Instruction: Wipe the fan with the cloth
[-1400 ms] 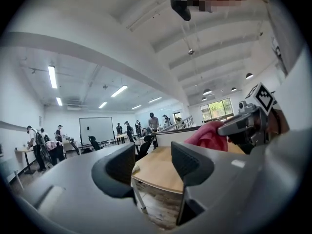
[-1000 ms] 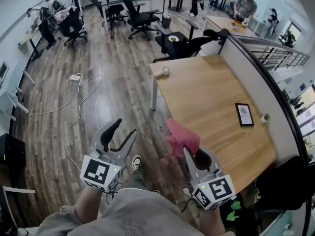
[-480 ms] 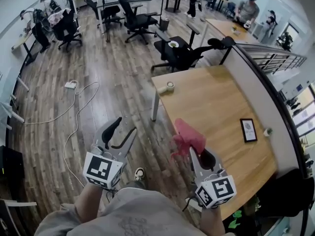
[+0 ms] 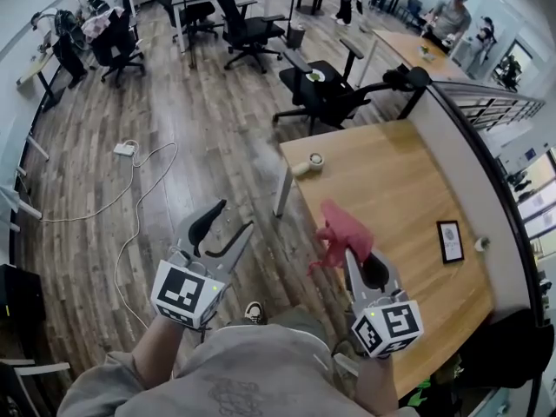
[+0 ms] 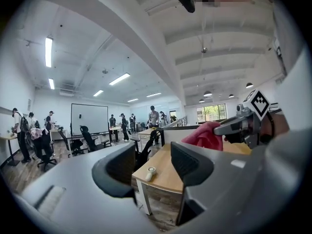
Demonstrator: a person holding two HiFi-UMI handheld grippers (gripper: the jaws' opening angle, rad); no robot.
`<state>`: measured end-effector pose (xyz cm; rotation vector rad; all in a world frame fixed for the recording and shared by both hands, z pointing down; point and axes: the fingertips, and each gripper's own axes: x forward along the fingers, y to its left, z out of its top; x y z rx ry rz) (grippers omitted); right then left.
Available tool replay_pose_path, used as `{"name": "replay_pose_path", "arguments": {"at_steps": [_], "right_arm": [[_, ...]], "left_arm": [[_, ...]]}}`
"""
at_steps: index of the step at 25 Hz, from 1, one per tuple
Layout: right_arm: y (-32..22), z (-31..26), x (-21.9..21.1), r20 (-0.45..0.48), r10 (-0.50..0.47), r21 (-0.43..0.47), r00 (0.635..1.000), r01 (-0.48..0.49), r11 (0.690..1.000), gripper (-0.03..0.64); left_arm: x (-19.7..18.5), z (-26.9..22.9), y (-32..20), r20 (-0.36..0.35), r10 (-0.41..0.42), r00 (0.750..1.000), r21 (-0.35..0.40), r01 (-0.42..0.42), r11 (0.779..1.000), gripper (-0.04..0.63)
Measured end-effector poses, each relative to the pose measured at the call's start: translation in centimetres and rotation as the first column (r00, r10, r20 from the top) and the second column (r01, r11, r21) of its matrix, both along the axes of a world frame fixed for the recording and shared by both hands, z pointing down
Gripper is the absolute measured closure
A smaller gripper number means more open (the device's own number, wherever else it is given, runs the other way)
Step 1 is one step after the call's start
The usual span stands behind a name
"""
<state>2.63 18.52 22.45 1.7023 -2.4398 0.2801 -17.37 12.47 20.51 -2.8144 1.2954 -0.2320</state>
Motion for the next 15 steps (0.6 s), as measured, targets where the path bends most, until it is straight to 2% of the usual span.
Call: {"name": "replay_pose_path", "arguments": {"at_steps": [4, 7, 15], "right_arm": [[-2.1, 0.1, 0.5, 0.008, 0.016, -0.021, 1.0, -0.016, 1.0, 0.54], [-3.9, 0.8, 1.4, 0.021, 0.027, -0.034, 0.999, -0.026, 0.999, 0.54], [-10.2, 4.2, 5.7, 0.039, 0.042, -0.085, 0.998, -0.039, 0.996, 0.54]], "left_arm": [[-0.1, 0.2, -2.2, -0.002, 0.0, 1.0, -0.024, 0.0, 1.0, 0.368], [0.4, 0.9, -4.1, 0.018, 0.01, 1.0, -0.014, -0.01, 1.0, 0.368], [4.6, 2.9, -10.2, 0.054, 0.018, 0.998, -0.042, -0.016, 0.999, 0.368]]}}
